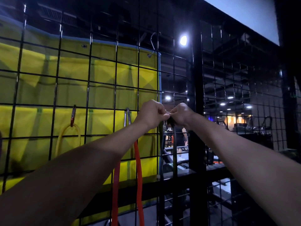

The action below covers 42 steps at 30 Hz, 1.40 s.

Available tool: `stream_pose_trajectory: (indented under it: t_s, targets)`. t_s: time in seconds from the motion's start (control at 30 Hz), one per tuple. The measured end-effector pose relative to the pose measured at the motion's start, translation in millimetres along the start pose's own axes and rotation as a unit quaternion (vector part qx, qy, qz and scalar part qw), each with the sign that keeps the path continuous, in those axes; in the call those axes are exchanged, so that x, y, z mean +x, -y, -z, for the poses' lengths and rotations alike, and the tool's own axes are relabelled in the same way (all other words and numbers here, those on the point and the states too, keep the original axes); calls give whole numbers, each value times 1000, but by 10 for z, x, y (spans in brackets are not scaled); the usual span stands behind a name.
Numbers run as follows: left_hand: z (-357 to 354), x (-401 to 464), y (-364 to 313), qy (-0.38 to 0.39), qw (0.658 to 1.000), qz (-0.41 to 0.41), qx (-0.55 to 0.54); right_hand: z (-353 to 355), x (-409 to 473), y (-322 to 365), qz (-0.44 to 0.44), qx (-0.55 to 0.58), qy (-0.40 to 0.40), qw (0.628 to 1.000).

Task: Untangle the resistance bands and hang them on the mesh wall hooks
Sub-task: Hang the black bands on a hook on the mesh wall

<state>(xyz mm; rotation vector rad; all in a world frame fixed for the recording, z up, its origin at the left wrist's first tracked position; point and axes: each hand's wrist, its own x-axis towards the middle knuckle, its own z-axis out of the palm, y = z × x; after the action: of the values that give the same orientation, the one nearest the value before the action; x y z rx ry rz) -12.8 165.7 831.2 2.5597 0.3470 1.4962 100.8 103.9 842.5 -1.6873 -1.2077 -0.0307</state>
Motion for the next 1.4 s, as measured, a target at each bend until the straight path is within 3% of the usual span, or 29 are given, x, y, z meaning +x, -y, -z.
stream_pose_trajectory:
  t_s: [0.37, 0.8, 1.03, 1.23, 1.4]
  targets:
    - [47, 140, -134, 46, 994, 66, 75, 19, 37, -53, 8, 22, -13, 1000]
    - [78, 162, -232, 84, 983, 150, 69, 1, 84, -81, -19, 88, 10, 996]
    - [77, 105, -224, 113, 980, 114, 117, 6, 97, -71, -35, 117, 29, 992]
    - [66, 33, -239, 137, 980, 80, 118, 3, 63, -78, -20, 78, 16, 997]
    - [17, -88, -185, 107, 986, 61, 109, -32, -18, -145, -6, 144, 4, 990]
